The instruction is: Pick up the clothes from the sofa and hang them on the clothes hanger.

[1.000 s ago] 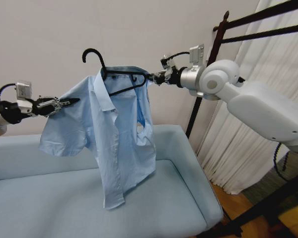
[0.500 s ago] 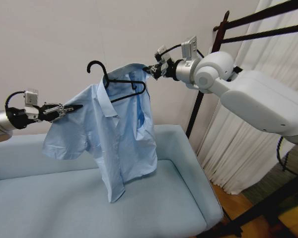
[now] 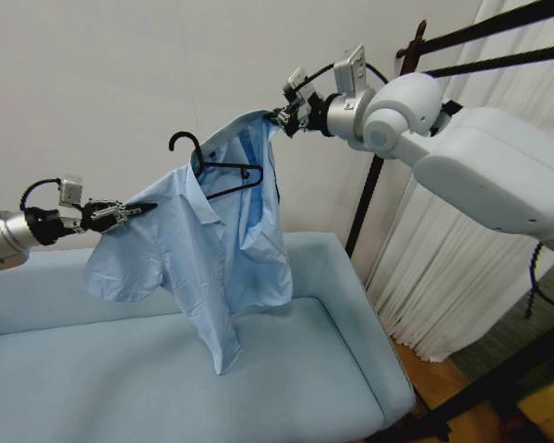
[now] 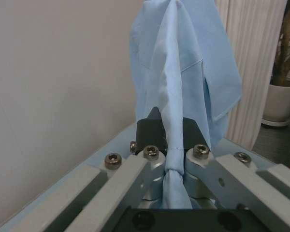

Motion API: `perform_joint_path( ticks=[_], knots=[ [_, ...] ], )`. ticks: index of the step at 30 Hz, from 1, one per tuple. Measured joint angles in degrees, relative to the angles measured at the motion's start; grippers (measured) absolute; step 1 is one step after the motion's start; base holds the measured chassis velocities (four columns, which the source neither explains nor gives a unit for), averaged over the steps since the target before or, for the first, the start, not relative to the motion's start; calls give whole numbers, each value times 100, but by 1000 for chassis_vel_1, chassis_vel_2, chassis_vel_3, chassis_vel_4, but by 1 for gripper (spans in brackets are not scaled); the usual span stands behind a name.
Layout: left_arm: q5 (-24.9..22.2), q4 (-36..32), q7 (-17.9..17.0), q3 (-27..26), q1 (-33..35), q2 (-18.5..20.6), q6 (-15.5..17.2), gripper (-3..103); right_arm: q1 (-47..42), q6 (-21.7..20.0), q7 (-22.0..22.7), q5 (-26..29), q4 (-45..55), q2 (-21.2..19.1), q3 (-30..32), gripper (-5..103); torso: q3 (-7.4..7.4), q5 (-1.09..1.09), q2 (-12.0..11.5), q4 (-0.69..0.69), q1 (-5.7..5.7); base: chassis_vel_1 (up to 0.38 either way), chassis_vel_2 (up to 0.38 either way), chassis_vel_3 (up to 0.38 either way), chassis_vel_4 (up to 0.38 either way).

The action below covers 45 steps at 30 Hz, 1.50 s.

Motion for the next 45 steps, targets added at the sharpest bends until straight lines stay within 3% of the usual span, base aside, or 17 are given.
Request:
perform_joint_path(
  ticks=[9,20,33,45],
  knots=[
    [125,-86,-236,0,6,-53,45,2,42,-75,32,-20,81,6,-1,1,0,0,0,-1,0,0,0,0,0],
    [78,-287,-517,3,-22,-109,59,2,227,-534,244,454,610,63,116,1,0,0,0,0,0,0,0,0,0],
    [-249,-407,-743,-132,-72,-90,78,2,-118,-580,314,502,1463,-397,-91,1,0,2,0,-1,0,0,0,0,0],
    [-240,-391,-940,-108,-71,-79,81,2,-495,-616,606,671,2112,-580,78,1,0,1,0,-1,0,0,0,0,0]
  ],
)
